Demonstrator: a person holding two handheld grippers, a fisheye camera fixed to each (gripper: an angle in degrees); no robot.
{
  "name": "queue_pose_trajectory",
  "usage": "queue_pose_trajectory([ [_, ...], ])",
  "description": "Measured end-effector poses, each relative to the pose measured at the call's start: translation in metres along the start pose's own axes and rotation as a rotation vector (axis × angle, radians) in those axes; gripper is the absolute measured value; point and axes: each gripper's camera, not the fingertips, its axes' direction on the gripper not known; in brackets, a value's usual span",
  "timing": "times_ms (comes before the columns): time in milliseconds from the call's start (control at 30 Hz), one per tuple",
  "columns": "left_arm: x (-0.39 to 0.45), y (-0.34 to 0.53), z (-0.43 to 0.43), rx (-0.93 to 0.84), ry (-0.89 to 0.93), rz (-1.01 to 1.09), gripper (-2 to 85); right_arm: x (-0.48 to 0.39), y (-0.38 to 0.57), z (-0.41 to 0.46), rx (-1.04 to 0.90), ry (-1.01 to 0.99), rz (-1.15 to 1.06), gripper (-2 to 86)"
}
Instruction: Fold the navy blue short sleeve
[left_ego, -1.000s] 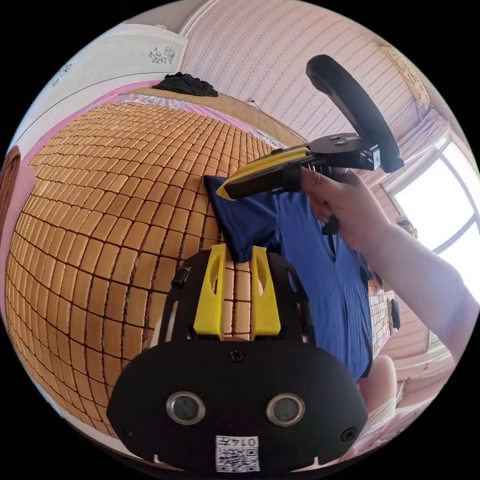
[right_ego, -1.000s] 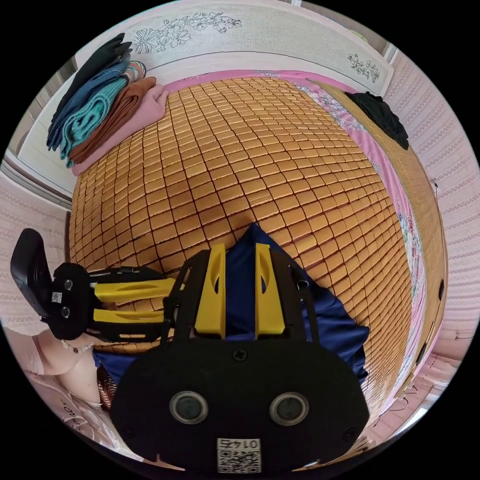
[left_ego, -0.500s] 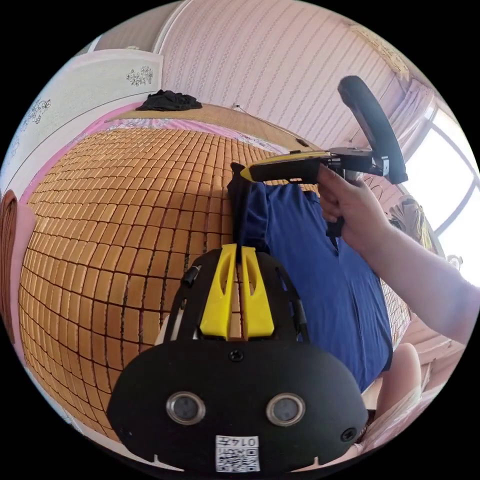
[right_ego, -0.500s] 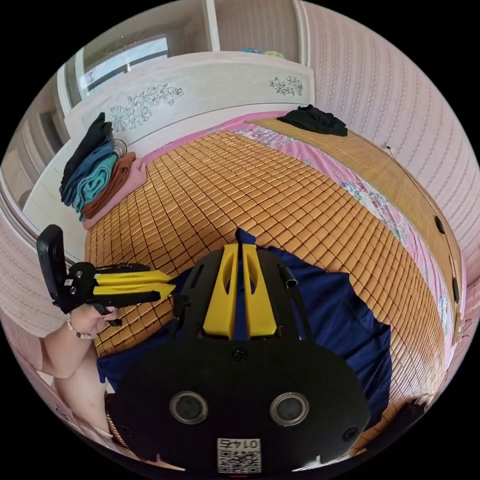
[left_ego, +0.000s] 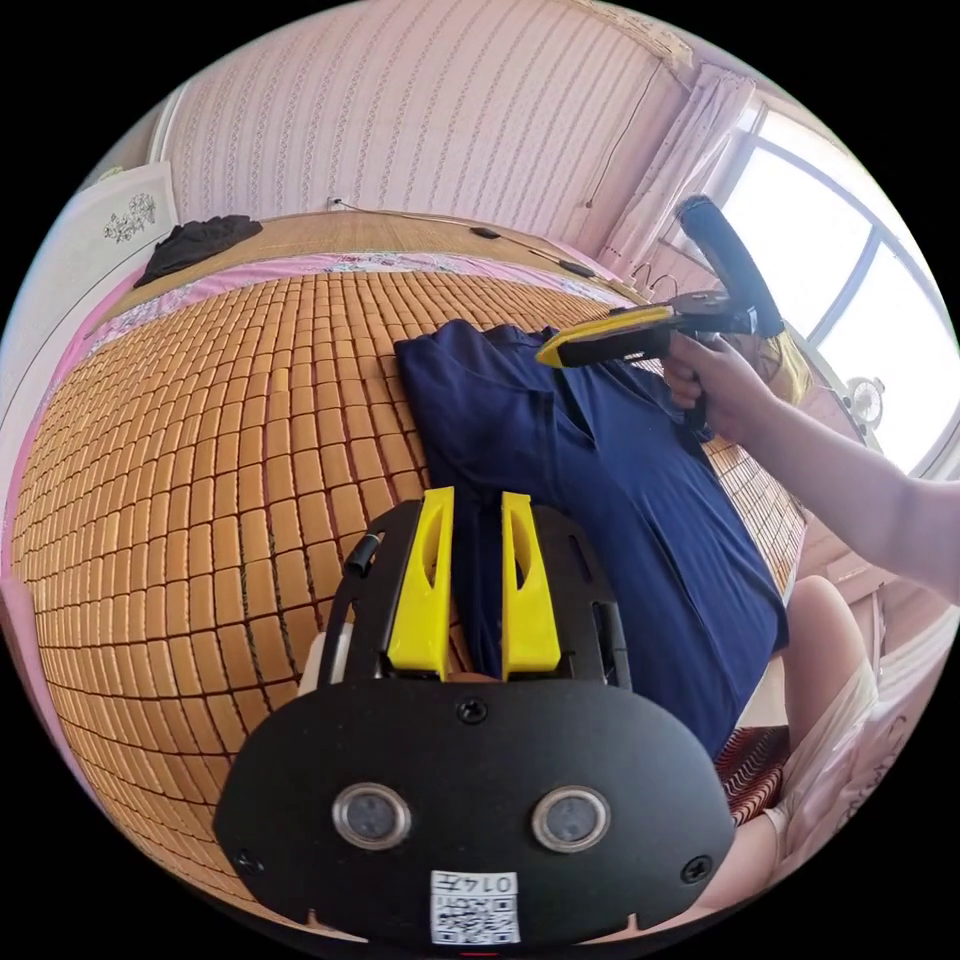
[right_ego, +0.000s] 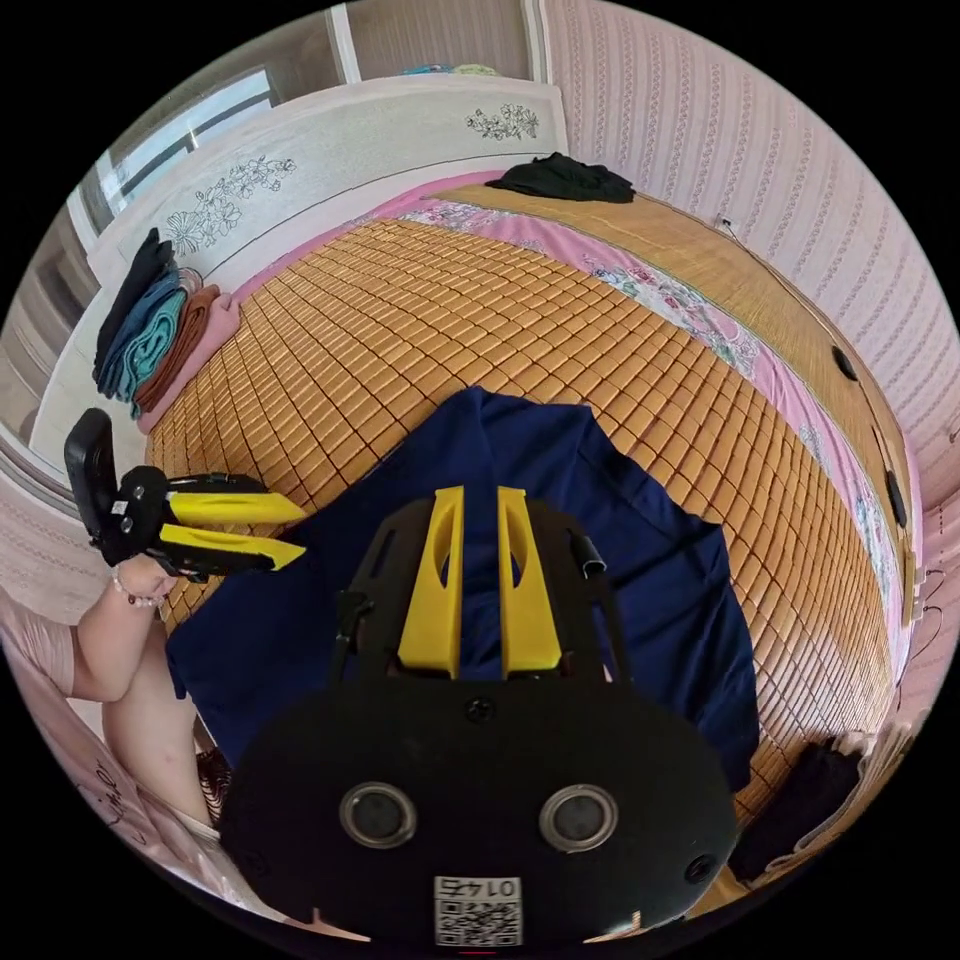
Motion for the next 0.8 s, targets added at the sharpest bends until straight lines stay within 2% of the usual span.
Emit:
queue_pose_trajectory([
  [167,0.011,-0.002,0.032,-0.098,-0.059,0.009,6.5,0.002,-0.050,0.025,-0.047,-0.019,-0.039,7.8],
  [300,0.018,-0.001,0.043,-0.059,-0.090,-0.028,0.5,0.011,-0.070,0.032,-0.112,-0.037,-0.046,0.4],
  [367,0.020,-0.002,0.046,-0.045,-0.102,-0.027,0.0,0.014,-0.072,0.023,-0.082,-0.017,-0.054,0.2],
  [467,0.020,-0.005,0.061,-0.090,-0.080,-0.037,0.4,0.023,-0.068,0.026,-0.150,-0.014,-0.071,2.9],
  [567,0.020,-0.003,0.068,-0.078,-0.055,-0.069,3.7,0.040,-0.054,0.004,-0.127,0.010,-0.048,8.2],
  [633,0.023,-0.002,0.071,-0.086,-0.107,-0.069,6.4,0.057,-0.038,-0.025,-0.069,-0.016,-0.015,9.1],
  [800,0.045,-0.006,0.061,0.003,-0.051,-0.038,6.5,0.119,0.079,-0.124,0.078,0.044,0.131,8.6],
])
